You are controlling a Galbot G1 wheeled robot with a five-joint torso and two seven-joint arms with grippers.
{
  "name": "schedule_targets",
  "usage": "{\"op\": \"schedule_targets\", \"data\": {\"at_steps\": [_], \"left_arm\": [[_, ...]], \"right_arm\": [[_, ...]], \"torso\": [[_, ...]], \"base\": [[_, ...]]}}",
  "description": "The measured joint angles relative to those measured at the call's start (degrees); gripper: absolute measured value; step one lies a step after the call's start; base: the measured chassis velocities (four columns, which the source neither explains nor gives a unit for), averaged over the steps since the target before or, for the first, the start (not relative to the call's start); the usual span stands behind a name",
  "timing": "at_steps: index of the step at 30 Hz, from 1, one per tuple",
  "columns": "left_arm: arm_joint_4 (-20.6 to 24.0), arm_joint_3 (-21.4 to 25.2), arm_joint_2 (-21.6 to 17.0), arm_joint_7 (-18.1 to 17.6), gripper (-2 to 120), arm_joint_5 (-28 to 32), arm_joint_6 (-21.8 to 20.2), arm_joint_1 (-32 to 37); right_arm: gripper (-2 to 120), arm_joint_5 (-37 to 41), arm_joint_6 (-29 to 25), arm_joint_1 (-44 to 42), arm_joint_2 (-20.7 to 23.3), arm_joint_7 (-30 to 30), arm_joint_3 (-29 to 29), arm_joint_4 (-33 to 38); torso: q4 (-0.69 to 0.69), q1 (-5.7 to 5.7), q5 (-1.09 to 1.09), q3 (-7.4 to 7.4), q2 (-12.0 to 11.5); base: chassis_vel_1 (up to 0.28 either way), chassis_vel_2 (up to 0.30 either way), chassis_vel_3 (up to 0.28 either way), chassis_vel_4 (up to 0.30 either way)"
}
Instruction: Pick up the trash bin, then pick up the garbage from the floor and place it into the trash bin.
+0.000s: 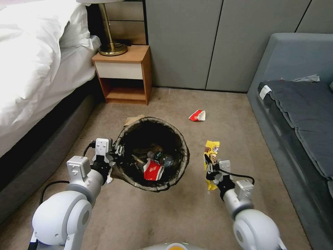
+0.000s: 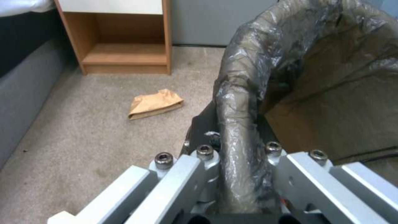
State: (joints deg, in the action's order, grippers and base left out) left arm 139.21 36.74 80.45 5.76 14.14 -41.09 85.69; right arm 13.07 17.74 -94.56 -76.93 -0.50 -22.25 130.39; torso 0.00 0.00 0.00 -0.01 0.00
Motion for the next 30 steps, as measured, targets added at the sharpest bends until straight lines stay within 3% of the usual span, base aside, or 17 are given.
{"op": "schedule_targets", "data": {"at_steps": [12, 21, 30], "left_arm": [[0.96, -0.42, -0.14, 0.06, 3, -0.85, -0.09, 0.8], [1.05, -1.26, -0.46, 0.62, 3, -1.7, -0.58, 1.0], [1.05, -2.15, -0.54, 0.67, 3, -2.01, -0.95, 0.91]], "right_arm": [[0, 1.03, 0.33, 1.19, 2.0, 3.93, -0.6, 8.94], [0, 9.89, 2.18, 7.23, 7.23, 11.16, -0.68, 13.37], [0, 14.82, 3.9, 10.33, 13.06, 13.25, 1.75, 13.34]], "torso": [[0.01, 0.0, 0.0, 0.0, 0.0], [0.01, 0.0, 0.0, 0.0, 0.0], [0.0, 0.0, 0.0, 0.01, 0.0]], "base": [[0.0, 0.0, 0.0, 0.0], [0.0, 0.0, 0.0, 0.0], [0.0, 0.0, 0.0, 0.0]]}}
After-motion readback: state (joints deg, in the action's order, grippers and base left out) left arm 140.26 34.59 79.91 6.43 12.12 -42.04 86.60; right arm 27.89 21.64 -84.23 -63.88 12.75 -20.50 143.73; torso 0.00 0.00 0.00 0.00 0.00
